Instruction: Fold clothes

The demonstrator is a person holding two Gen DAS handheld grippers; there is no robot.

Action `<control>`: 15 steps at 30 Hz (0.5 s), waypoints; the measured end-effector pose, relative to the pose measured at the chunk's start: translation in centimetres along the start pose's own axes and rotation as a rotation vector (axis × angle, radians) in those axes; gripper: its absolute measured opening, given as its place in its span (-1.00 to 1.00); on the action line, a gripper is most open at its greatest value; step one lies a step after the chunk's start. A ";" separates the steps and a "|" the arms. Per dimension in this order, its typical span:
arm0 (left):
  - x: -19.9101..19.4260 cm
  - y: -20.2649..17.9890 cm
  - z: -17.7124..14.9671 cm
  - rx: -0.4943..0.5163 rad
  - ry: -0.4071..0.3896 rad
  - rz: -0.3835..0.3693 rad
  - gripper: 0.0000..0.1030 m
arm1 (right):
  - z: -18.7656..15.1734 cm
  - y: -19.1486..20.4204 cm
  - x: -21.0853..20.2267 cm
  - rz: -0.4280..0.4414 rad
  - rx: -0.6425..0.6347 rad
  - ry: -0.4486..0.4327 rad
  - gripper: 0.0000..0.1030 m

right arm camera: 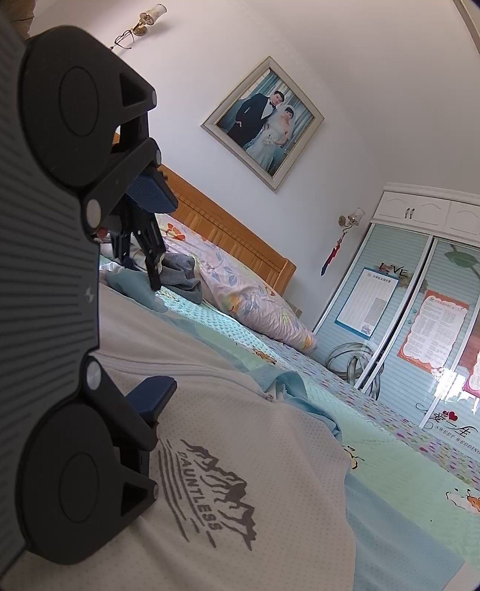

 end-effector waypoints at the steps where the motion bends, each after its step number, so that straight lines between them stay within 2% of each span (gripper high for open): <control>1: 0.3 0.1 -0.2 -0.012 0.000 -0.006 0.22 | 0.0 0.0 0.0 0.000 0.000 0.000 0.84; 2: 0.0 -0.4 -0.3 0.025 -0.010 -0.002 0.09 | 0.0 0.0 0.0 0.000 0.000 0.000 0.84; 3: -0.5 -1.3 -0.5 0.087 -0.024 0.005 -0.47 | 0.0 0.0 0.0 0.000 -0.001 0.000 0.84; 4: -1.0 -2.2 -0.6 0.149 -0.038 0.013 -0.68 | 0.0 0.0 0.0 0.000 -0.001 0.000 0.84; 7: -2.7 -5.2 -1.3 0.360 -0.084 0.050 -0.72 | 0.0 0.0 0.0 0.001 0.001 0.000 0.84; 9: -3.8 -7.8 -2.8 0.565 -0.142 0.142 -0.73 | 0.1 -0.2 -0.1 0.002 0.000 0.001 0.84; 13: -5.5 -12.6 -8.4 0.977 -0.298 0.332 -0.73 | 0.2 -0.2 0.0 0.001 0.000 0.001 0.84; 15: -5.6 -14.0 -11.3 1.105 -0.342 0.367 -0.74 | 0.3 -0.2 0.0 0.001 0.000 0.002 0.84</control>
Point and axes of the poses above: each gripper's, at about its wrist camera, not at the fingertips, and x roughly the way its jaws point, y to its left, z to its top, the point moved 3 cm from there along x, roughly the way its jaws point, and after that the axes turned 5 degrees about y, right-handed, at the moved point
